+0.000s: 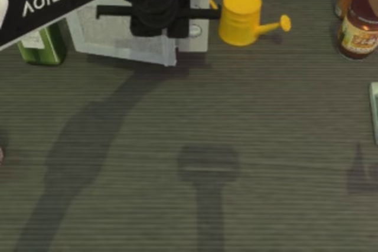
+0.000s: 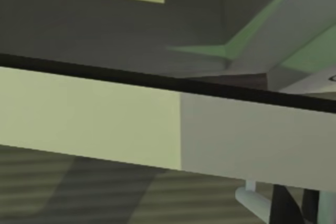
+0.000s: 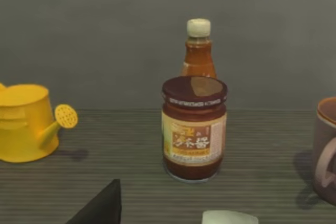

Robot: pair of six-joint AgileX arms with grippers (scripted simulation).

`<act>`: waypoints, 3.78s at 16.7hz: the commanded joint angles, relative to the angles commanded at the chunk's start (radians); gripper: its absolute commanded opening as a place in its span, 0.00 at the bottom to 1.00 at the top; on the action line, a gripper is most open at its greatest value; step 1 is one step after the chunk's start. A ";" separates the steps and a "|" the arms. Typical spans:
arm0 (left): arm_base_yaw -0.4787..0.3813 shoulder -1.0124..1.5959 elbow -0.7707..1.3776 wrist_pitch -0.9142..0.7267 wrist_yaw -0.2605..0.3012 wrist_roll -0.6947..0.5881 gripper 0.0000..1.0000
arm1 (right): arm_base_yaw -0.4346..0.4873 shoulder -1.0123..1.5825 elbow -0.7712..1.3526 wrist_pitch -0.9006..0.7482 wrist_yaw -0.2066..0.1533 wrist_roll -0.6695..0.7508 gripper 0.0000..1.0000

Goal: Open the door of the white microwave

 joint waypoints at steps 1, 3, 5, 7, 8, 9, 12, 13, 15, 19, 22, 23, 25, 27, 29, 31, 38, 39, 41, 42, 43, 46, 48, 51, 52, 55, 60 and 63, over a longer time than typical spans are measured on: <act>0.000 0.000 0.000 0.000 0.000 0.000 0.00 | 0.000 0.000 0.000 0.000 0.000 0.000 1.00; 0.000 0.000 0.000 0.000 0.000 0.000 0.00 | 0.000 0.000 0.000 0.000 0.000 0.000 1.00; 0.000 0.000 0.000 0.000 0.000 0.000 0.00 | 0.000 0.000 0.000 0.000 0.000 0.000 1.00; 0.000 0.000 0.000 0.000 0.000 0.000 0.00 | 0.000 0.000 0.000 0.000 0.000 0.000 1.00; 0.000 0.000 0.000 0.000 0.000 0.000 0.00 | 0.000 0.000 0.000 0.000 0.000 0.000 1.00; 0.000 0.000 0.000 0.000 0.000 0.000 0.00 | 0.000 0.000 0.000 0.000 0.000 0.000 1.00; 0.000 0.000 0.000 0.000 0.000 0.000 0.00 | 0.000 0.000 0.000 0.000 0.000 0.000 1.00; 0.000 0.000 0.000 0.000 0.000 0.000 0.00 | 0.000 0.000 0.000 0.000 0.000 0.000 1.00; 0.000 0.000 0.000 0.000 0.000 0.000 0.00 | 0.000 0.000 0.000 0.000 0.000 0.000 1.00; -0.007 0.004 -0.001 0.000 0.005 -0.004 0.00 | 0.000 0.000 0.000 0.000 0.000 0.000 1.00; -0.002 -0.018 -0.027 0.016 0.015 0.018 0.00 | 0.000 0.000 0.000 0.000 0.000 0.000 1.00; 0.001 -0.031 -0.048 0.024 0.021 0.033 0.00 | 0.000 0.000 0.000 0.000 0.000 0.000 1.00; 0.008 -0.055 -0.097 0.039 0.037 0.068 0.00 | 0.000 0.000 0.000 0.000 0.000 0.000 1.00; 0.014 -0.081 -0.131 0.058 0.050 0.096 0.00 | 0.000 0.000 0.000 0.000 0.000 0.000 1.00; 0.015 -0.092 -0.138 0.066 0.055 0.105 0.00 | 0.000 0.000 0.000 0.000 0.000 0.000 1.00; 0.015 -0.092 -0.138 0.066 0.055 0.105 0.00 | 0.000 0.000 0.000 0.000 0.000 0.000 1.00; 0.015 -0.092 -0.138 0.066 0.055 0.105 0.00 | 0.000 0.000 0.000 0.000 0.000 0.000 1.00; 0.015 -0.092 -0.138 0.066 0.055 0.105 0.00 | 0.000 0.000 0.000 0.000 0.000 0.000 1.00; 0.015 -0.092 -0.138 0.066 0.055 0.105 0.00 | 0.000 0.000 0.000 0.000 0.000 0.000 1.00; 0.015 -0.092 -0.138 0.066 0.055 0.105 0.00 | 0.000 0.000 0.000 0.000 0.000 0.000 1.00; 0.015 -0.092 -0.138 0.066 0.055 0.105 0.00 | 0.000 0.000 0.000 0.000 0.000 0.000 1.00; 0.015 -0.092 -0.138 0.066 0.055 0.105 0.00 | 0.000 0.000 0.000 0.000 0.000 0.000 1.00; 0.015 -0.092 -0.138 0.066 0.055 0.105 0.00 | 0.000 0.000 0.000 0.000 0.000 0.000 1.00; 0.015 -0.092 -0.138 0.066 0.055 0.105 0.00 | 0.000 0.000 0.000 0.000 0.000 0.000 1.00; 0.015 -0.092 -0.138 0.066 0.055 0.105 0.00 | 0.000 0.000 0.000 0.000 0.000 0.000 1.00; 0.009 -0.091 -0.142 0.068 0.061 0.103 0.00 | 0.000 0.000 0.000 0.000 0.000 0.000 1.00; 0.030 -0.145 -0.227 0.096 0.099 0.182 0.00 | 0.000 0.000 0.000 0.000 0.000 0.000 1.00; 0.038 -0.178 -0.259 0.117 0.117 0.219 0.00 | 0.000 0.000 0.000 0.000 0.000 0.000 1.00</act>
